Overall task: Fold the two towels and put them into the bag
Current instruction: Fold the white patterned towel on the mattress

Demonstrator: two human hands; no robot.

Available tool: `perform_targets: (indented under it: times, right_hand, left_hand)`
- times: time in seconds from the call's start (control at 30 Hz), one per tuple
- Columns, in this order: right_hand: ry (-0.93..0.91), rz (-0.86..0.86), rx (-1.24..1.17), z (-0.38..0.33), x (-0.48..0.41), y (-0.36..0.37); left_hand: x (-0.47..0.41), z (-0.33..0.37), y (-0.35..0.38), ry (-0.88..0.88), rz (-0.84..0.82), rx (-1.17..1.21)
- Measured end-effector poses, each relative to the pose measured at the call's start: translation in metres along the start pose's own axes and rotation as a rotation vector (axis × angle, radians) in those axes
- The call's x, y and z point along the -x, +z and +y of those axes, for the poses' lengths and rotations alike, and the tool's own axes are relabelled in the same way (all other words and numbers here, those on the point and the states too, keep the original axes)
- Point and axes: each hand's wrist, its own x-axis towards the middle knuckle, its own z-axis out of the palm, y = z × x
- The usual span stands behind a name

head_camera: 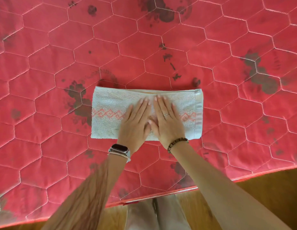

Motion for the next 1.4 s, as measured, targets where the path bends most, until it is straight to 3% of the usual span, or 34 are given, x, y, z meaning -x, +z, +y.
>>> perform_targets:
  times: [0.4,0.63,0.7,0.83,0.93,1.07,1.2,1.4]
  right_hand:
    - [0.157,0.004,0.143,0.066,0.022,-0.016]
    - [0.176,-0.004,0.101,0.064,0.021,-0.019]
    - [0.17,0.021,-0.01,0.061,0.022,-0.026]
    - [0.207,0.006,-0.601,0.03,0.031,-0.046]
    - [0.263,-0.035,-0.896,-0.008,0.037,-0.055]
    - [0.357,-0.098,-1.06,-0.045,0.035,-0.054]
    - [0.423,-0.152,-1.117,-0.063,0.026,-0.048]
    - [0.484,-0.179,-1.215,-0.068,0.017,-0.054]
  left_hand:
    - [0.033,-0.083,-0.015,-0.24,0.054,-0.072]
    - [0.037,-0.089,-0.02,-0.307,0.095,0.112]
    - [0.04,-0.086,-0.024,-0.394,0.14,0.328]
    - [0.051,-0.07,-0.037,-0.752,0.326,0.791]
    - [0.056,-0.065,-0.044,-0.92,0.361,0.899]
    - [0.062,-0.066,-0.048,-1.046,0.299,1.045]
    - [0.065,-0.073,-0.055,-1.081,0.229,1.19]
    - [0.061,-0.051,-0.094,-0.905,0.22,1.347]
